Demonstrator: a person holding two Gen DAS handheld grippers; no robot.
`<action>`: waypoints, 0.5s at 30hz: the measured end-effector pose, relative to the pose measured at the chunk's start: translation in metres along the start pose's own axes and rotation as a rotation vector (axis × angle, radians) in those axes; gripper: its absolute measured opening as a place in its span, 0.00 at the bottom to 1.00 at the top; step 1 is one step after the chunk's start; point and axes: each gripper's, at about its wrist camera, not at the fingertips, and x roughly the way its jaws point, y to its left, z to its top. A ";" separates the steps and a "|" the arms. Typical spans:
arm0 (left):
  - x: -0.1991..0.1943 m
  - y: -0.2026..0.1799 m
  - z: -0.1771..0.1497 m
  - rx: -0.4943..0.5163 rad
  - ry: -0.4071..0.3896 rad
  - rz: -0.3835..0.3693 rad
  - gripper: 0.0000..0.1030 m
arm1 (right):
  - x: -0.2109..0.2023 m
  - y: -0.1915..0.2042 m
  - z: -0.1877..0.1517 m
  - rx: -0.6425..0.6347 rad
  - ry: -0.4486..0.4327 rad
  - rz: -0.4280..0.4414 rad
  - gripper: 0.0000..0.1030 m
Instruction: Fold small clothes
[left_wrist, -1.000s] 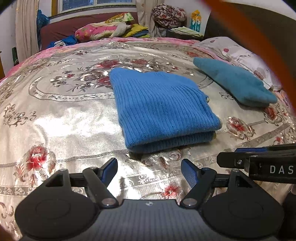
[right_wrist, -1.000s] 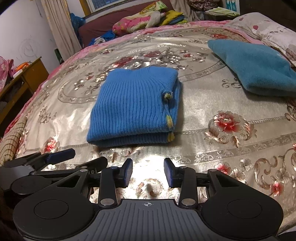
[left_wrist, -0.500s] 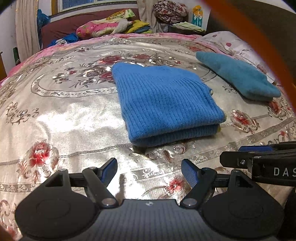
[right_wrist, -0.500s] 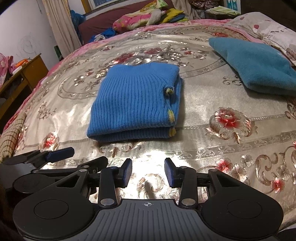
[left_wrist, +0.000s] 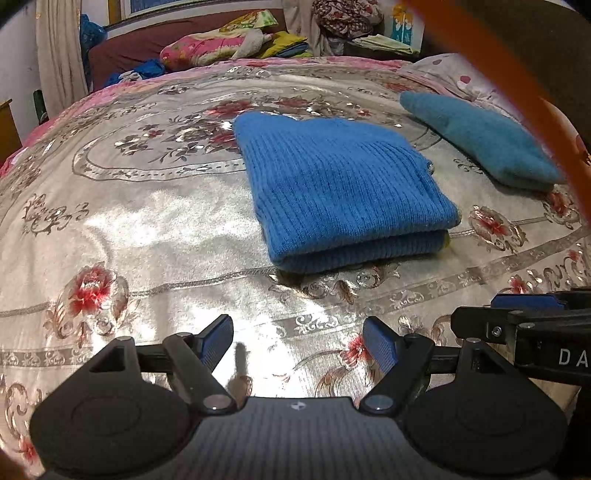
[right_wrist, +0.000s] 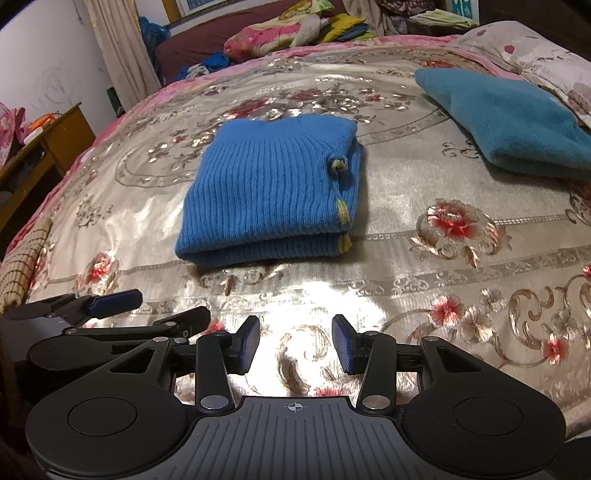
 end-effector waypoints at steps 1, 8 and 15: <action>-0.001 0.000 -0.001 -0.002 -0.001 -0.001 0.81 | 0.000 0.000 -0.001 0.002 0.000 0.000 0.42; -0.007 -0.002 -0.006 -0.010 -0.015 -0.004 0.86 | -0.001 0.001 -0.009 0.001 -0.001 -0.012 0.45; -0.012 -0.003 -0.009 -0.008 -0.017 0.007 0.89 | -0.001 -0.001 -0.016 0.002 -0.010 -0.039 0.46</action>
